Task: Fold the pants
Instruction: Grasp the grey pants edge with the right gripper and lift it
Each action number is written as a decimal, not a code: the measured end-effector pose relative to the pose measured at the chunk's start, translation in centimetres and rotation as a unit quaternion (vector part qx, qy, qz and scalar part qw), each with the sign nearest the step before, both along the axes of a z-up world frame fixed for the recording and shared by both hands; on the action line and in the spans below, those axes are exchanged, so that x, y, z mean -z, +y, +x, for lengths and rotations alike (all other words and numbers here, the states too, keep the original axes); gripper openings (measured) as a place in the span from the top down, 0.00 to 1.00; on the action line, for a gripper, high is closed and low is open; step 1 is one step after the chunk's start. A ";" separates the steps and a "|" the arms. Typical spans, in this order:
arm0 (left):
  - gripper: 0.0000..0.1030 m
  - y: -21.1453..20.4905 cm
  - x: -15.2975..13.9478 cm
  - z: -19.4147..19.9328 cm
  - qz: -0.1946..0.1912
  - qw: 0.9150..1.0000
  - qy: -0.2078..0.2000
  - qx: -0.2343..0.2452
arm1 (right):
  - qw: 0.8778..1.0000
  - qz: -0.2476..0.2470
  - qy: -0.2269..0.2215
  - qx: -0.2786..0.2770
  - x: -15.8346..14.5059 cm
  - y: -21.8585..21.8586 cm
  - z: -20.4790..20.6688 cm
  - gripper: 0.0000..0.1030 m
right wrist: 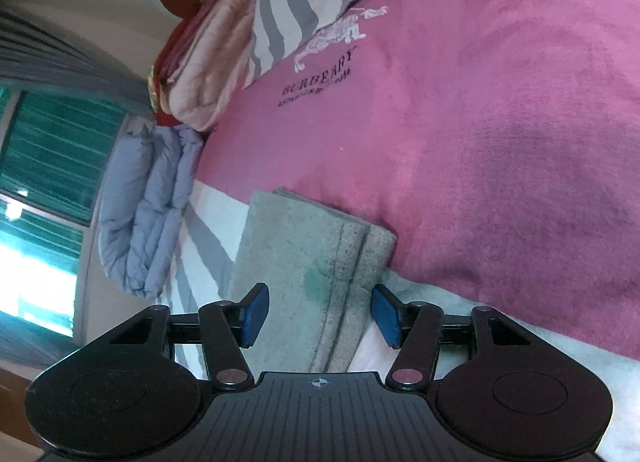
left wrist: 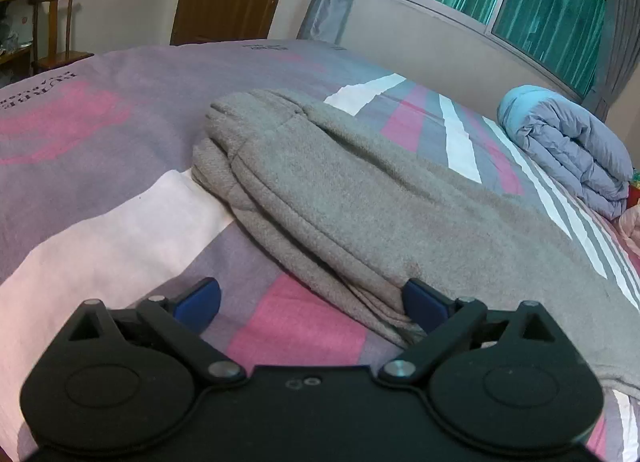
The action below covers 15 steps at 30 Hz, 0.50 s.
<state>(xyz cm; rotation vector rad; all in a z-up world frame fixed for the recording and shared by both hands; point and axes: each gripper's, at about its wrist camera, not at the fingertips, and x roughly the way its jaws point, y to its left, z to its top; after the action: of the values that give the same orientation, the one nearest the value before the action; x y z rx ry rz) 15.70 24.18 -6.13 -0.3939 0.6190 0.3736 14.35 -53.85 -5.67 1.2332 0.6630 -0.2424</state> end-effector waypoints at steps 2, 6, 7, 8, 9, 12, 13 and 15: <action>0.10 0.0 0.0 -0.1 0.001 1.000 0.000 0.000 | 1.000 -0.016 0.002 -0.010 0.1 -0.1 0.2 0.93; 0.10 -0.2 -0.1 -0.1 0.008 1.000 0.004 0.003 | 0.998 -0.031 -0.037 -0.029 2.1 -0.5 -1.8 0.91; 0.10 -0.2 -0.2 -0.1 0.008 1.000 0.004 0.004 | 0.998 -0.038 -0.047 -0.029 2.2 -0.4 -2.2 0.91; 0.10 -0.2 -0.2 -0.1 0.010 1.000 0.004 0.004 | 0.997 -0.044 -0.052 -0.029 2.1 -0.2 -2.5 0.87; 0.10 -0.2 -0.3 -0.1 0.012 1.000 0.004 0.005 | 0.997 -0.042 -0.054 -0.025 1.9 -0.1 -2.5 0.83; 0.11 -0.4 -0.8 -0.1 0.010 1.000 -0.007 -0.007 | 0.997 -0.032 -0.059 -0.027 1.4 0.0 -2.0 0.61; 0.12 -0.6 -0.9 0.0 0.011 1.000 -0.010 -0.011 | 0.997 -0.037 -0.057 -0.033 1.1 0.2 -1.7 0.52; 0.12 -0.8 -1.3 0.2 0.007 1.000 -0.019 -0.008 | 0.996 -0.053 -0.054 -0.047 0.4 0.8 -1.0 0.41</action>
<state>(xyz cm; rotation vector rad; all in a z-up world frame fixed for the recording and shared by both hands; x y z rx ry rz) 15.92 23.33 -4.82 -0.3932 0.5756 0.3851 13.34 -53.06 -6.02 1.1035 0.6051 -0.1306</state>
